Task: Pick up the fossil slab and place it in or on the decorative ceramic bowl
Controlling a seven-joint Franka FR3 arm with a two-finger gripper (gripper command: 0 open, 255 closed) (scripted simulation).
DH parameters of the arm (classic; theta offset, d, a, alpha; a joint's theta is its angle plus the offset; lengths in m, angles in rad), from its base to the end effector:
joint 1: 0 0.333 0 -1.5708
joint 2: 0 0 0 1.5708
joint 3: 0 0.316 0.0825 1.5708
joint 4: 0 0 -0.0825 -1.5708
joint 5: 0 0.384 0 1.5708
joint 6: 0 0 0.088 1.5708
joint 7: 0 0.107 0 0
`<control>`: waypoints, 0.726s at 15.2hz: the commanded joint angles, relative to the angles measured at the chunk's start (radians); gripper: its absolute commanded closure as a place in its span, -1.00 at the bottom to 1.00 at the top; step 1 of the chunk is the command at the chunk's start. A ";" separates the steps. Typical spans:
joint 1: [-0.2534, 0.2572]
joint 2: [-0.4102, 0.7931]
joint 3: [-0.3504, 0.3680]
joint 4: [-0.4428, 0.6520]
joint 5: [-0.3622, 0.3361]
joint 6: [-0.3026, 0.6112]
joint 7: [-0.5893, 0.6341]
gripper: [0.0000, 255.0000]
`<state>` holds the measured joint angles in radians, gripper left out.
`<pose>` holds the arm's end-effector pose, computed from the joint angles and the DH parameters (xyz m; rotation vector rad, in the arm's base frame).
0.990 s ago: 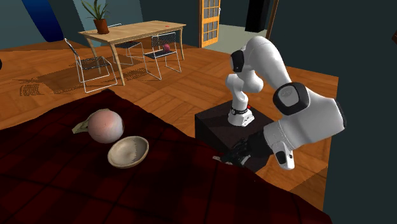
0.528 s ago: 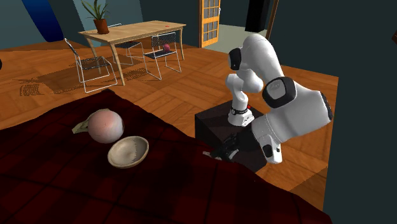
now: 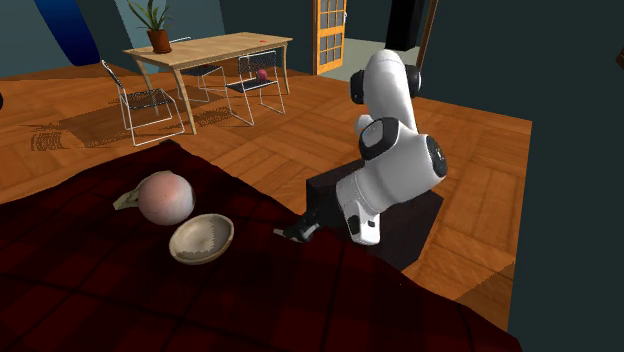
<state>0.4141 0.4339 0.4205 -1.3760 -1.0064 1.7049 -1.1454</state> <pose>0.5544 0.4107 0.5078 1.1322 2.0396 -0.2346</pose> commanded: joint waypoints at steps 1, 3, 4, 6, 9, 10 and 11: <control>-0.032 0.003 -0.012 -0.001 -0.001 0.037 -0.026 1.00; -0.063 0.010 -0.025 0.006 -0.003 0.069 -0.054 1.00; -0.078 0.015 -0.031 0.012 -0.003 0.085 -0.068 1.00; -0.106 0.029 -0.043 0.029 -0.005 0.115 -0.098 1.00; -0.146 0.058 -0.061 0.066 -0.006 0.155 -0.145 1.00; -0.159 0.070 -0.066 0.082 -0.007 0.167 -0.161 1.00; -0.171 0.083 -0.072 0.100 -0.007 0.179 -0.178 1.00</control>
<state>0.2582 0.5055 0.3549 -1.2860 -1.0120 1.8656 -1.3089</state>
